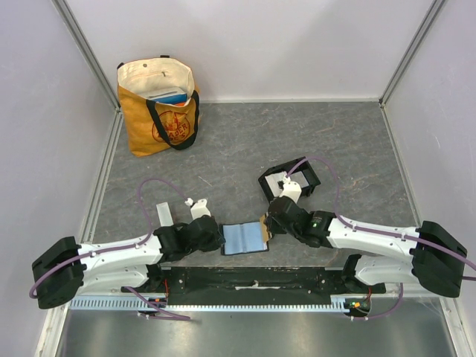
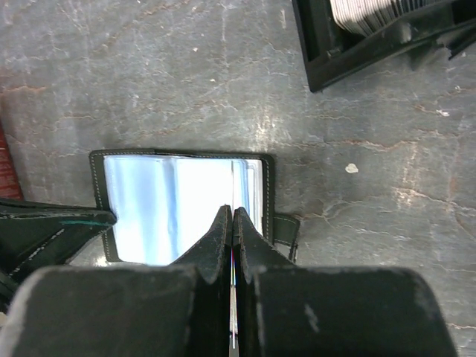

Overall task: Put the credit cards into the card holder
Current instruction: Open the card holder at the center of the board.

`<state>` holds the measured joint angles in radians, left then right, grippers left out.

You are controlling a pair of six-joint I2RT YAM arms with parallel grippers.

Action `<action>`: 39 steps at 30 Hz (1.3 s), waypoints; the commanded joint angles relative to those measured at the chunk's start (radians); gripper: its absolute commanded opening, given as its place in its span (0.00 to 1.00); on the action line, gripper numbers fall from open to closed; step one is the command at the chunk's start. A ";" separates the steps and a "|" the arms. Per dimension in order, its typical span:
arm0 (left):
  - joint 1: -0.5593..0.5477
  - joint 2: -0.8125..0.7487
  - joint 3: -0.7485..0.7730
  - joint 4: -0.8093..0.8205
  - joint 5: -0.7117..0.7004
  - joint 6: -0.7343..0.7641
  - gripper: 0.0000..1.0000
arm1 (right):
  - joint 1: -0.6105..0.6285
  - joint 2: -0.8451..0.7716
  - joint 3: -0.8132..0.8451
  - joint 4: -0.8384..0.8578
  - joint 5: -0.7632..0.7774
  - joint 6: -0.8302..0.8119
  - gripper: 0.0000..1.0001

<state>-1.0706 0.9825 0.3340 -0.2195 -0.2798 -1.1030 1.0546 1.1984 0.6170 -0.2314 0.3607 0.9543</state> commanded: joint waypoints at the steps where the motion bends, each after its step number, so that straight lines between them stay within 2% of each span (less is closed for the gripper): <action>1: 0.004 0.018 0.034 0.037 -0.027 0.043 0.02 | -0.008 -0.013 -0.023 -0.023 0.020 -0.014 0.00; 20: 0.003 0.025 0.023 0.066 -0.018 0.045 0.02 | -0.008 0.049 -0.088 0.107 -0.034 0.000 0.00; 28: 0.003 0.013 0.022 0.052 -0.024 0.040 0.02 | -0.008 -0.065 -0.043 -0.019 0.099 -0.023 0.00; 39: 0.003 0.021 0.030 0.057 -0.021 0.046 0.02 | -0.008 0.010 -0.062 0.105 -0.011 -0.019 0.00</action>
<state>-1.0706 1.0035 0.3340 -0.1902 -0.2794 -1.0901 1.0477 1.1946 0.5468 -0.2077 0.3733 0.9329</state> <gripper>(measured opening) 0.044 0.007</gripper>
